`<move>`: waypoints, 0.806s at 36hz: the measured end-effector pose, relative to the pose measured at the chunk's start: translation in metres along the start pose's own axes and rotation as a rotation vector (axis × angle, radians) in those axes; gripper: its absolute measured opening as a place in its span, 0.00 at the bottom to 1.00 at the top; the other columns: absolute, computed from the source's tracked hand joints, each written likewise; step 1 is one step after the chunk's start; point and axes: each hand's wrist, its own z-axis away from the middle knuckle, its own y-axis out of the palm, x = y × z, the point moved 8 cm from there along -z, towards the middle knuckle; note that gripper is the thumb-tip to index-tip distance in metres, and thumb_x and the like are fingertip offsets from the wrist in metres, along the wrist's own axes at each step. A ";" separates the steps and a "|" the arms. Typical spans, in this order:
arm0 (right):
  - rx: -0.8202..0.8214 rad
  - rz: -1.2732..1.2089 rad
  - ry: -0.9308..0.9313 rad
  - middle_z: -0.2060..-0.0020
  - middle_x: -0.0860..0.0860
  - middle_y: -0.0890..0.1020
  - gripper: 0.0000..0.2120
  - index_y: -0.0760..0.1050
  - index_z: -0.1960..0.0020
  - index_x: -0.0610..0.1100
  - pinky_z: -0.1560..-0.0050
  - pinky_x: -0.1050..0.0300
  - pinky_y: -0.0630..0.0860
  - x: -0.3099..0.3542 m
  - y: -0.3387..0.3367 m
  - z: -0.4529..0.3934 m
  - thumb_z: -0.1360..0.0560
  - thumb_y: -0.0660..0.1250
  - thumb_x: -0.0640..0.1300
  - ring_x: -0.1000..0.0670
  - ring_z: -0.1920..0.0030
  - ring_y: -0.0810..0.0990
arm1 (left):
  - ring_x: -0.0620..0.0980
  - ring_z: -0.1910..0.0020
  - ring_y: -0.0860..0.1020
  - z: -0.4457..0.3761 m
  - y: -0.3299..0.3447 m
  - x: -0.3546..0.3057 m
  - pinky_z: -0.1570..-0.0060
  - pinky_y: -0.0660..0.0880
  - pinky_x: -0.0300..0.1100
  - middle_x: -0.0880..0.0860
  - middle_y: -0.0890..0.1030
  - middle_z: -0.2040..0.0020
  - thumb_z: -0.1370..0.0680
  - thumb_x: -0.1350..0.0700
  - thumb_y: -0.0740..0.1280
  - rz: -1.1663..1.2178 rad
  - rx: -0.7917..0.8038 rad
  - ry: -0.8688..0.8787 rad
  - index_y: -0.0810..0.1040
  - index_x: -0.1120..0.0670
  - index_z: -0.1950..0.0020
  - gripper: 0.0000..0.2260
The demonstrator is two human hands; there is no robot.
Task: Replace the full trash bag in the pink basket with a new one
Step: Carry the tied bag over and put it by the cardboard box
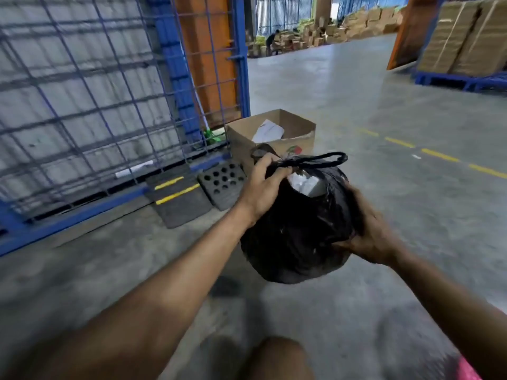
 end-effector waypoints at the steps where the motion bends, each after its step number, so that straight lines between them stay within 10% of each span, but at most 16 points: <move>1: 0.022 0.014 -0.009 0.20 0.51 0.64 0.61 0.53 0.18 0.51 0.24 0.42 0.66 0.005 0.005 -0.016 0.42 0.80 0.64 0.48 0.22 0.66 | 0.51 0.44 0.80 -0.005 -0.016 0.007 0.47 0.71 0.41 0.51 0.82 0.49 0.22 0.47 0.67 0.032 0.016 -0.012 0.77 0.54 0.48 0.11; 8: 0.167 0.157 -0.066 0.25 0.44 0.71 0.58 0.57 0.19 0.45 0.29 0.61 0.61 0.033 0.040 -0.093 0.40 0.85 0.54 0.43 0.27 0.71 | 0.45 0.59 0.77 -0.030 -0.088 0.043 0.57 0.69 0.39 0.48 0.76 0.60 0.19 0.55 0.66 0.023 -0.025 -0.076 0.73 0.53 0.55 0.06; 25: 0.220 -0.193 0.114 0.25 0.48 0.71 0.59 0.54 0.21 0.56 0.27 0.38 0.70 -0.050 0.260 -0.230 0.43 0.81 0.66 0.44 0.26 0.71 | 0.61 0.47 0.77 -0.153 -0.183 0.200 0.54 0.67 0.48 0.60 0.80 0.47 0.20 0.56 0.66 -0.393 -0.207 -0.295 0.75 0.58 0.46 0.06; 29: 0.126 -0.202 0.128 0.25 0.46 0.70 0.53 0.56 0.21 0.53 0.27 0.40 0.70 -0.059 0.297 -0.281 0.38 0.80 0.60 0.43 0.26 0.70 | 0.61 0.35 0.69 -0.188 -0.214 0.221 0.37 0.68 0.56 0.55 0.74 0.35 0.17 0.49 0.62 -0.727 -0.280 -0.294 0.75 0.48 0.34 0.12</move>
